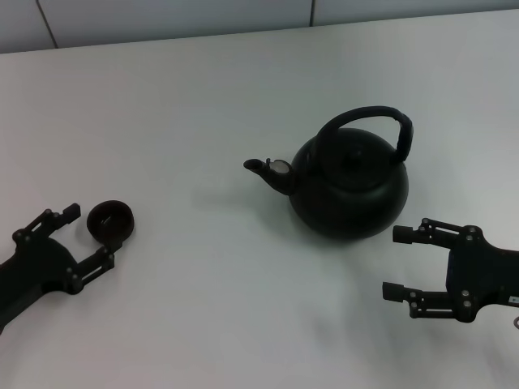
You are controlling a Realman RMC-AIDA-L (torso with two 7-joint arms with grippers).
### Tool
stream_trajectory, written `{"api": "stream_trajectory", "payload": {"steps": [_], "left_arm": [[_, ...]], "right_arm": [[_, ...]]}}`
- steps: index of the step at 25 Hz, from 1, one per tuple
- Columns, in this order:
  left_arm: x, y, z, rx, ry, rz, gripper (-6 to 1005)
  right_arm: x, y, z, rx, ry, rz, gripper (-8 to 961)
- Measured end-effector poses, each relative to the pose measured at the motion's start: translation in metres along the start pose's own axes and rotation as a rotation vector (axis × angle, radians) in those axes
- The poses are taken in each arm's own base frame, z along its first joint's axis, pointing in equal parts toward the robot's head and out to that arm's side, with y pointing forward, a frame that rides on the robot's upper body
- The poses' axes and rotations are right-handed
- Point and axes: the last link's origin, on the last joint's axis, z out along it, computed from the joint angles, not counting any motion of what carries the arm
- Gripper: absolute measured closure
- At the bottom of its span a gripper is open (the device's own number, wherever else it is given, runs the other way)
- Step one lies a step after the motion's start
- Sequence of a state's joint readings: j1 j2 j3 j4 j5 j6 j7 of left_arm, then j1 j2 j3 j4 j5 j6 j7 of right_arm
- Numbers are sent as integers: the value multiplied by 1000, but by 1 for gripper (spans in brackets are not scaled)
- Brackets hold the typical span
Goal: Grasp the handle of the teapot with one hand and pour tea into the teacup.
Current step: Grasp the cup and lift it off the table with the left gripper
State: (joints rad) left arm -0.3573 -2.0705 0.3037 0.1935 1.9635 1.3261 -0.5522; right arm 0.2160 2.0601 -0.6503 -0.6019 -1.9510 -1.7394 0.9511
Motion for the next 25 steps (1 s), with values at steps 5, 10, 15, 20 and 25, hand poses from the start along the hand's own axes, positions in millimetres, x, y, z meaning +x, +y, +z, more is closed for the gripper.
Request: {"api": "stream_trajectory", "payload": {"steps": [5,10,15,20,25], "left_arm": [[2,-2,11,-11,-22,14,212],[3,-1,17,-33,-37,31,214],[8,-3,26,-45,-40,38,215],[7,-3,28,-39,-43,24,217],[8,-2,29,-44,-40,29,219]], "right_arm": [[0,0,0,2,-1,-1,146],[-1,-1,-1,8,-4,-2,147],[-1,-1,-1,8,-5,-2,147],[-1,-1,-1,4,-5,-2,148],[-3,-2,-2,6,-3,-4,148]]}}
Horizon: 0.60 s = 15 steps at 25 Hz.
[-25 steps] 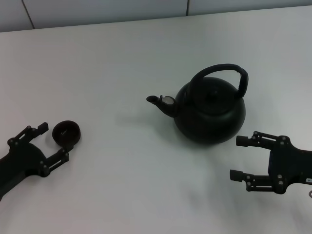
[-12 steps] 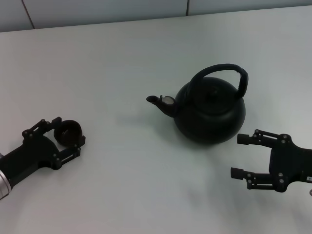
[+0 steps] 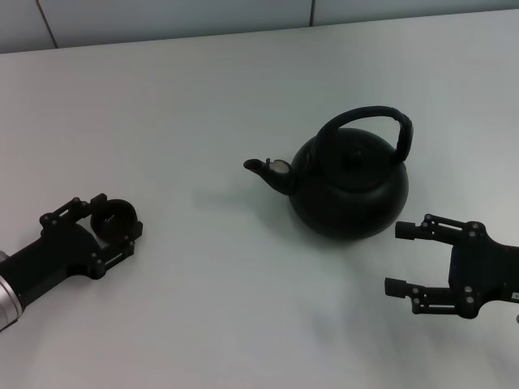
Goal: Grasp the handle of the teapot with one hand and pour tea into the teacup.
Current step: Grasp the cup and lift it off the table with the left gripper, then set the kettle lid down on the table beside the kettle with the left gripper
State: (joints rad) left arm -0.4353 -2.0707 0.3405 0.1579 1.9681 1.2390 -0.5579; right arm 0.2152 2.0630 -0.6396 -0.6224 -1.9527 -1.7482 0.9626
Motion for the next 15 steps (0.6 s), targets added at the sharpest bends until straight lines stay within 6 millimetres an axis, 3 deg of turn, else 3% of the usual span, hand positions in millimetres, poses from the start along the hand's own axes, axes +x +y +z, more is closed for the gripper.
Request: {"api": "stream_trajectory", "payload": {"steps": [5,15], "left_arm": [[4,1,1,-12,23,0,286],[26,18,37,-102,71,4,306]], "right_arm": [[-1,-1,1,-2,-1,-3,149],[-2,-2,3,-5,-5,-7,150]]}}
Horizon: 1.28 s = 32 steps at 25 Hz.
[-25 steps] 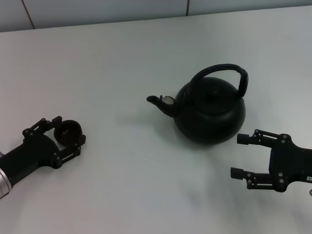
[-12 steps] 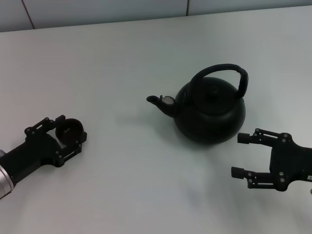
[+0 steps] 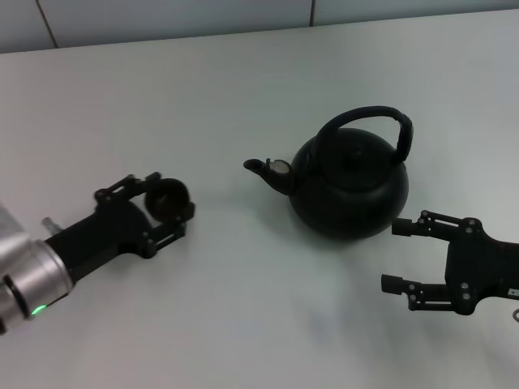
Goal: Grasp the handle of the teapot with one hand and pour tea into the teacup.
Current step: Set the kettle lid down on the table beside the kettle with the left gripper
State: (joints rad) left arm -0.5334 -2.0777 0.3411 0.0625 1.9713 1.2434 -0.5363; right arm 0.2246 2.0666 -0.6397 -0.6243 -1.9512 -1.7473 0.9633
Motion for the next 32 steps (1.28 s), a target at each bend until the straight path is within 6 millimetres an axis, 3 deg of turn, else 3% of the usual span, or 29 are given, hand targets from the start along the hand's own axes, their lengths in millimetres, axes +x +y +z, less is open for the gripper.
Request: {"api": "stream_trajectory", "payload": {"steps": [4,9,32], "left_arm": [[2,11,17,-23,-5,29,308],[4,17,24,-42,-5,29,307],[-4,24,33,-19,-54,22,303]], "right_arm": [[0,1,2,-1,-4,3,150],[1,1,3,1,-4,4,151],[0,2,3,-5,-8,-3,153]]}}
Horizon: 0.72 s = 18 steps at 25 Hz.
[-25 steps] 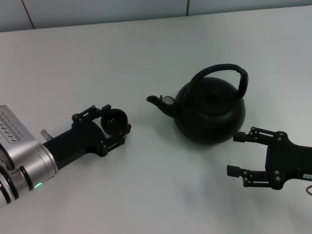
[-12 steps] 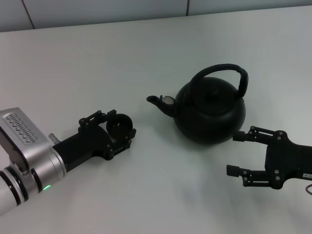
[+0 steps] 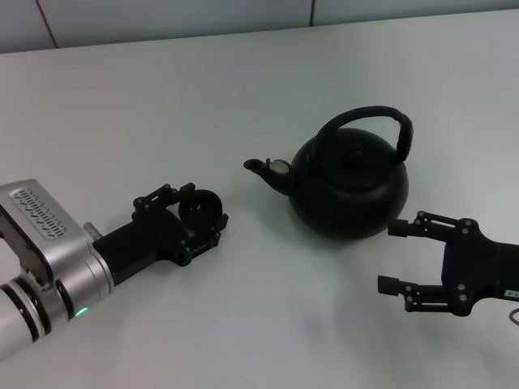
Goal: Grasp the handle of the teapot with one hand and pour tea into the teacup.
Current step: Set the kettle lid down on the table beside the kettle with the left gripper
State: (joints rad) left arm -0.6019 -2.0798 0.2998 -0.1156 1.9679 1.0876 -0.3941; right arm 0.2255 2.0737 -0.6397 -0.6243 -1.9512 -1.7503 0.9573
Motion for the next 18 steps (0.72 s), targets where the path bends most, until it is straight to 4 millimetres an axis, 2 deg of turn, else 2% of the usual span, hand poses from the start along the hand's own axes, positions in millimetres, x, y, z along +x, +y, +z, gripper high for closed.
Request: {"api": "stream_trajectory", "payload": {"steps": [9,12,16,18], "left_arm": [[1,1,1,-3,6,-5,257],[4,3,0,-11,28,-6,207],[13,-3,-16,-15,132,-11,173],[16,-14,-38,7,198,-17,173]], "right_arm": [[0,0,0,1,0,2,154],[0,0,-1,1,1,3,154],[0,0,-1,9,-3,4,155],[-1,-2,-1,13,-6,2,155]]}}
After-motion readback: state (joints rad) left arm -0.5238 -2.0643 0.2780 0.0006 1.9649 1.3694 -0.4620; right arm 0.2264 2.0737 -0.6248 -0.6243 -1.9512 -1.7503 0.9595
